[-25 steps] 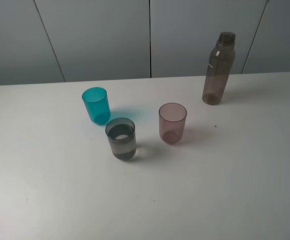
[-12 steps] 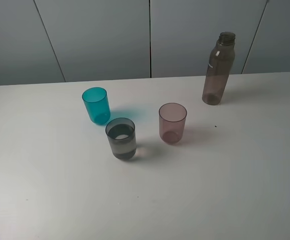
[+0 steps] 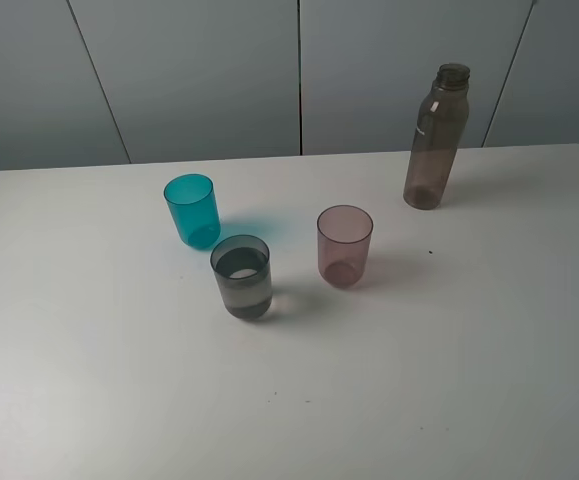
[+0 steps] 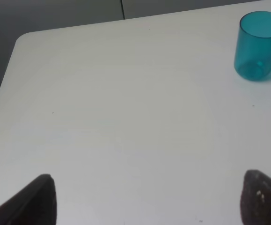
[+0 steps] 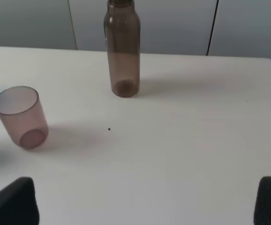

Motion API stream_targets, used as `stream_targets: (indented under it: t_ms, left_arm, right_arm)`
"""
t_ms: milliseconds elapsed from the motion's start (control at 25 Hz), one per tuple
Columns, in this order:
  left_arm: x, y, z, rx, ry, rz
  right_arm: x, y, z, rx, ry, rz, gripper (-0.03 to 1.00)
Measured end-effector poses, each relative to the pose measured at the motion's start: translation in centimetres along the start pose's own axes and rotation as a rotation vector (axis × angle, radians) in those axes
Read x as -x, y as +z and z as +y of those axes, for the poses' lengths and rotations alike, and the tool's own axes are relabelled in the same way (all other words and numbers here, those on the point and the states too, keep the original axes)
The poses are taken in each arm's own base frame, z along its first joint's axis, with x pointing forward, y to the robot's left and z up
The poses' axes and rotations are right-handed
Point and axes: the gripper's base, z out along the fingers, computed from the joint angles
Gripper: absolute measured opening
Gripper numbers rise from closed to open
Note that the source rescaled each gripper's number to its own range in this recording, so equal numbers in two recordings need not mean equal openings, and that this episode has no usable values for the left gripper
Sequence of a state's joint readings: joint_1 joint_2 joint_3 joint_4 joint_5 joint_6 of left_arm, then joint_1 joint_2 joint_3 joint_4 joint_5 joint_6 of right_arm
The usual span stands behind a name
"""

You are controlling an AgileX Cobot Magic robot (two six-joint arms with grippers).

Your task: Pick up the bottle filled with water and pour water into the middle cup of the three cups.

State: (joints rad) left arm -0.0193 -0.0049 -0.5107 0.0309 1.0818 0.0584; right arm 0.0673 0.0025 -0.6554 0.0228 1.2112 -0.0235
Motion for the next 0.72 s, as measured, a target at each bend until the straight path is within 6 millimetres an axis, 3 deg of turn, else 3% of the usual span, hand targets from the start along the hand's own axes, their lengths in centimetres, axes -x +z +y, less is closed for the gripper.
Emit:
stream_targets:
  t_ms: [360,720]
  left_arm:
    - [0.0,0.0,0.0,0.000,0.000,0.000]
    - [0.0,0.0,0.0,0.000,0.000,0.000]
  right_arm:
    - [-1.6,3.3,0.1,0.017,0.012,0.050,1.00]
    - [-1.5,3.4,0.1,0.013,0.019,0.031,1.00]
